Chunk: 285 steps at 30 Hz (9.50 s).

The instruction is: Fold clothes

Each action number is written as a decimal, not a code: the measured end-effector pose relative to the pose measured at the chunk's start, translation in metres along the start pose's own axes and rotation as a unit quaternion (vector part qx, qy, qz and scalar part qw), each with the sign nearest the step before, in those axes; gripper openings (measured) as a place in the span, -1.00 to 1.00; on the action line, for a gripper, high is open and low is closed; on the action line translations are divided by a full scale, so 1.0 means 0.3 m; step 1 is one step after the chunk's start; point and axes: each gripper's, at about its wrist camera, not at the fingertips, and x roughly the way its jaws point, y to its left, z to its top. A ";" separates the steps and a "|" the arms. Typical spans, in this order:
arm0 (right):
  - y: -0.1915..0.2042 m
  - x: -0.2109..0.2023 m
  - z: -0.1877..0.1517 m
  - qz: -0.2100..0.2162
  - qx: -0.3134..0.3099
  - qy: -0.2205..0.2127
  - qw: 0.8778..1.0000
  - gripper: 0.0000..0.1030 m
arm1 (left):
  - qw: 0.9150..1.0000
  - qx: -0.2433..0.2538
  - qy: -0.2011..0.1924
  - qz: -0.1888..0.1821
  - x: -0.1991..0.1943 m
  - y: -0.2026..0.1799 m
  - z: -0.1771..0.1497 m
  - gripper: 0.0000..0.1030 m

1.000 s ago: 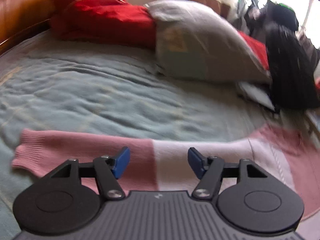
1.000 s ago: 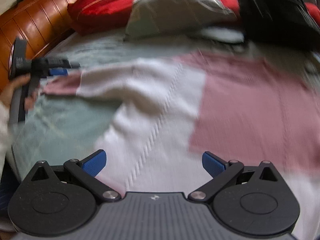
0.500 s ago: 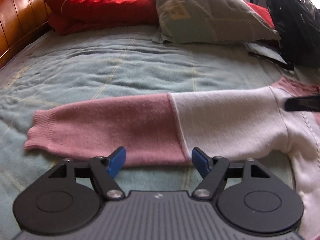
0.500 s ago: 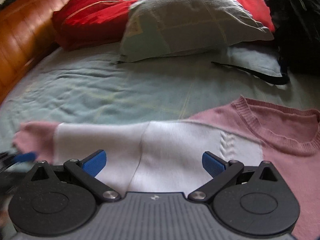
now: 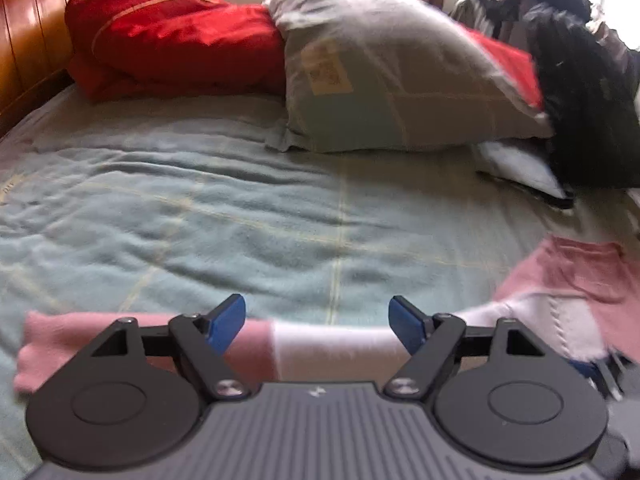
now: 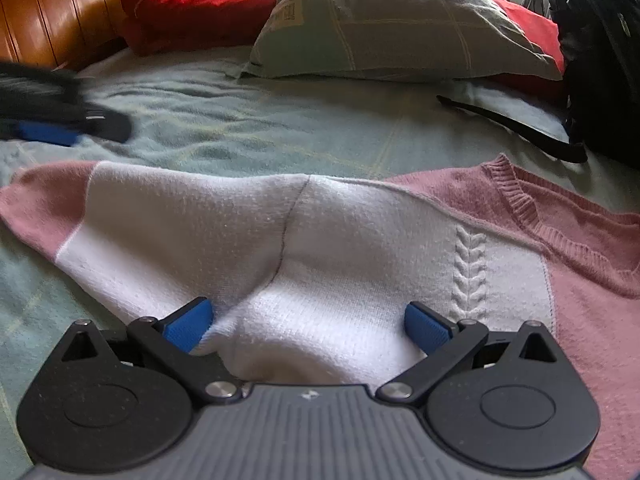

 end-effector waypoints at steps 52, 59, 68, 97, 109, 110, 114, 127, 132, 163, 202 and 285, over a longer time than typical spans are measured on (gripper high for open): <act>-0.044 -0.025 -0.052 0.051 0.000 -0.051 0.997 1.00 | 0.993 0.107 0.018 -0.050 0.064 -0.048 -0.113 0.19; -0.042 -0.020 -0.054 0.051 -0.003 -0.055 0.997 1.00 | 0.994 0.091 -0.031 -0.045 -0.041 -0.034 -0.143 0.24; -0.064 -0.041 -0.018 0.073 0.010 -0.028 0.997 1.00 | 0.996 0.070 -0.022 -0.051 -0.131 -0.002 -0.224 0.43; -0.026 0.072 0.153 0.041 -0.209 -0.018 0.977 0.53 | 0.993 0.058 -0.026 -0.098 -0.199 0.073 -0.394 0.65; 0.028 0.040 0.160 0.102 -0.329 -0.060 0.937 0.43 | 0.994 0.053 -0.021 -0.095 -0.189 0.070 -0.401 0.65; 0.033 0.043 0.165 0.113 -0.334 -0.058 0.934 0.43 | 0.994 0.053 -0.020 -0.094 -0.185 0.068 -0.402 0.65; 0.070 0.105 0.178 0.127 -0.357 -0.035 0.925 0.24 | 0.995 0.053 -0.015 -0.087 -0.167 0.055 -0.408 0.66; 0.080 0.101 0.184 0.164 -0.346 -0.019 0.924 -0.89 | 0.994 0.062 -0.016 -0.089 -0.167 0.050 -0.412 0.68; 0.066 0.107 0.249 0.141 -0.313 -0.054 0.938 -0.89 | 0.994 0.052 -0.018 -0.095 -0.169 0.056 -0.407 0.68; 0.464 0.215 0.240 0.206 -0.355 -0.067 0.909 0.04 | 0.997 -0.036 -0.049 -0.047 -0.323 0.360 -0.450 0.68; -0.162 0.027 0.229 0.099 -0.100 -0.008 0.990 0.04 | 0.995 -0.010 -0.069 -0.077 -0.173 0.253 -0.262 0.74; -0.309 -0.637 -0.359 0.167 0.100 0.091 0.977 1.00 | 0.964 -0.049 0.075 -0.251 -0.092 -0.339 -0.093 0.81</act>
